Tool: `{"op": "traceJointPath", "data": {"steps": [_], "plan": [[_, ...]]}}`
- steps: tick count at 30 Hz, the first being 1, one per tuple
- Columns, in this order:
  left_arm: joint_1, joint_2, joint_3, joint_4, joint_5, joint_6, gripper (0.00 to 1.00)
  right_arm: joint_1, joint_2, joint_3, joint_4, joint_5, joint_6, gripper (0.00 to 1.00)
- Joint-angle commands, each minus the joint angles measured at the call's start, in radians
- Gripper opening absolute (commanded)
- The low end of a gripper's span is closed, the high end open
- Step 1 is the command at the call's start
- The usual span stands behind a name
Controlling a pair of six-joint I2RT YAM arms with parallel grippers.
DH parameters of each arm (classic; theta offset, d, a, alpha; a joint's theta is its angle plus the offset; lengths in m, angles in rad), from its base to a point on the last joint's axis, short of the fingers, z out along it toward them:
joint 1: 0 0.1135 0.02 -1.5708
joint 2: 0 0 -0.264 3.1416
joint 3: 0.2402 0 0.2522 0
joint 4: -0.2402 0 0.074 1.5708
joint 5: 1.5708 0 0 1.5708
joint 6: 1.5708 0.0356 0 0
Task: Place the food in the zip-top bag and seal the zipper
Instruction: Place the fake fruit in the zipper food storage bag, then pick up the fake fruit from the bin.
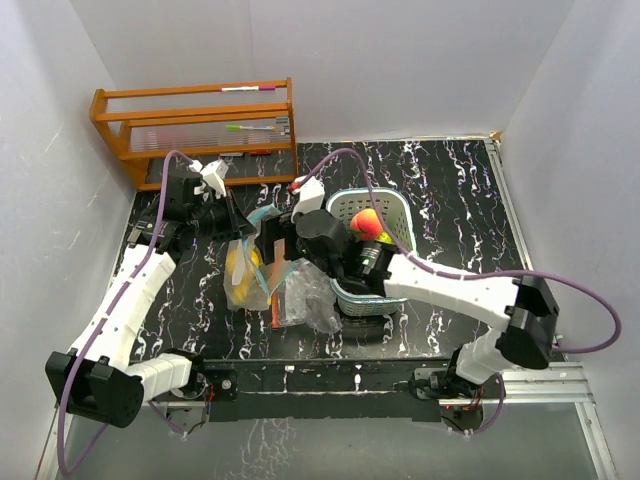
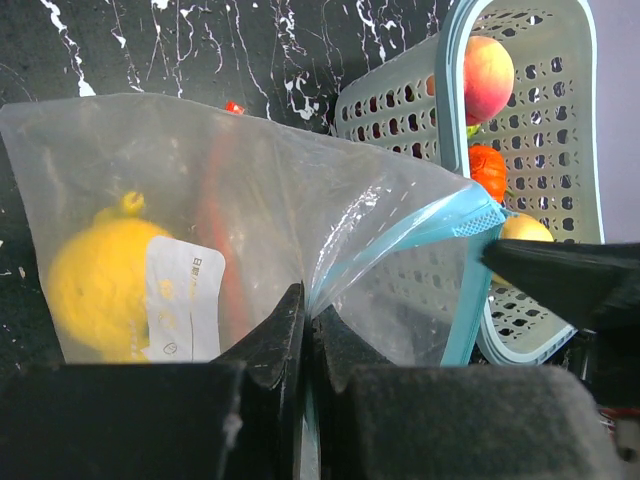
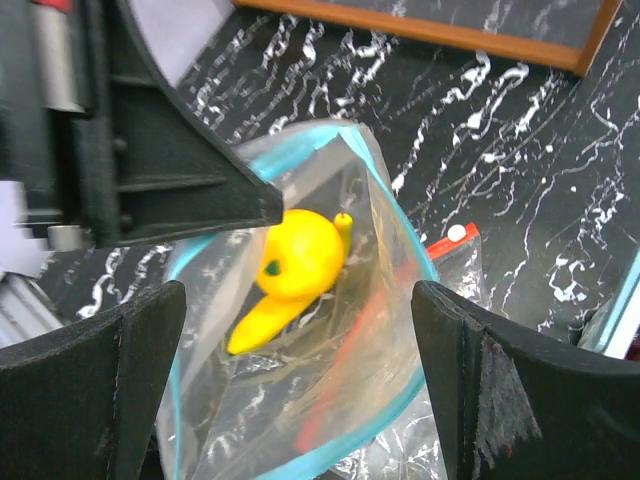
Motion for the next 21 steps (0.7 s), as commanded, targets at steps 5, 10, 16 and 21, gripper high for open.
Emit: {"op": "traceJointPath", "data": {"steps": [5, 10, 16, 21], "plan": [[-0.004, -0.019, 0.014, 0.001, 0.008, 0.001, 0.00, -0.015, -0.206, -0.036, -0.122, 0.163, 0.060, 0.98], [-0.004, -0.021, 0.013, -0.001, 0.008, 0.003, 0.00, -0.135, -0.209, -0.030, -0.355, 0.251, 0.183, 0.98], [-0.003, -0.015, 0.016, 0.002, 0.010, 0.008, 0.00, -0.243, -0.190, -0.063, -0.401, 0.319, 0.243, 0.98], [-0.002, -0.007, 0.018, 0.006, 0.020, 0.004, 0.00, -0.327, -0.110, -0.069, -0.394, 0.311, 0.249, 0.98]]}}
